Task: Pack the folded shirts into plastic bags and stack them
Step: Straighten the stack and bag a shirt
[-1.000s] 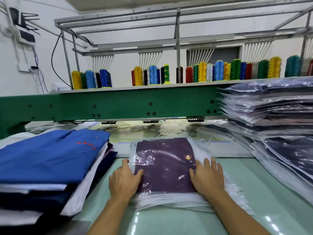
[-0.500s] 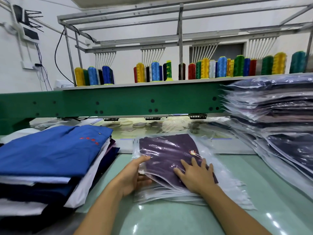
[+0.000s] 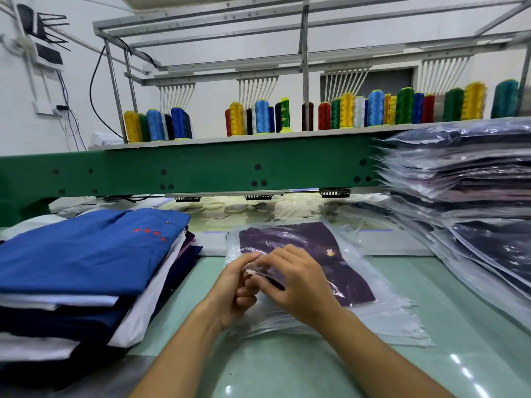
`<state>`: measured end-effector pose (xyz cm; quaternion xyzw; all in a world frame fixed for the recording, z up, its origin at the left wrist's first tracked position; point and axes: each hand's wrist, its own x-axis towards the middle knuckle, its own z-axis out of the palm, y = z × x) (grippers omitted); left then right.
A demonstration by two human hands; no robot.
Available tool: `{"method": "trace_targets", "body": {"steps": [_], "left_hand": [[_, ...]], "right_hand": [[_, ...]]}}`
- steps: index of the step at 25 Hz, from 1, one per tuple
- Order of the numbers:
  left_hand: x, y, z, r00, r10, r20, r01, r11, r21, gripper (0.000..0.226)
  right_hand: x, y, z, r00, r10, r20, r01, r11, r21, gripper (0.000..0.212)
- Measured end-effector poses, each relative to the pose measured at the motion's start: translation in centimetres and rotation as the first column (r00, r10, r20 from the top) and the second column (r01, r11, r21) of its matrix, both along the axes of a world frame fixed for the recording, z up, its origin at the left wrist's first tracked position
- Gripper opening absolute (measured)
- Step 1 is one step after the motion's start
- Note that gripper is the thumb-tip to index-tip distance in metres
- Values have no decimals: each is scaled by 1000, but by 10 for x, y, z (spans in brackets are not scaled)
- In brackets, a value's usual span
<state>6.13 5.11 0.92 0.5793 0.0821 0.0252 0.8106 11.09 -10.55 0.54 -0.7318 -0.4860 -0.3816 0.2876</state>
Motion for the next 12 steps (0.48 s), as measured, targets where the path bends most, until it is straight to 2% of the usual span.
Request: {"method": "trace_targets", "body": {"steps": [2,4,7,12], "left_hand": [[-1,1,1,999,-46,-3,46,999,3,41],[-2,1,2,997,-81,11,81,997,3,43],[-2,1,3,988,-128,82,132,990,-43,35],[-1,-3,1,990,-88,115,100,989,-107,29]], "right_hand": [[-1,3,-3,994,-20,107,16,999,36,16],[0,2,-3,989,-50,141,37,995,92,13],[4,0,-4,991,-69,112,50,986,158,9],[7,3,-7,992,-114,48,105,981,160,12]]}}
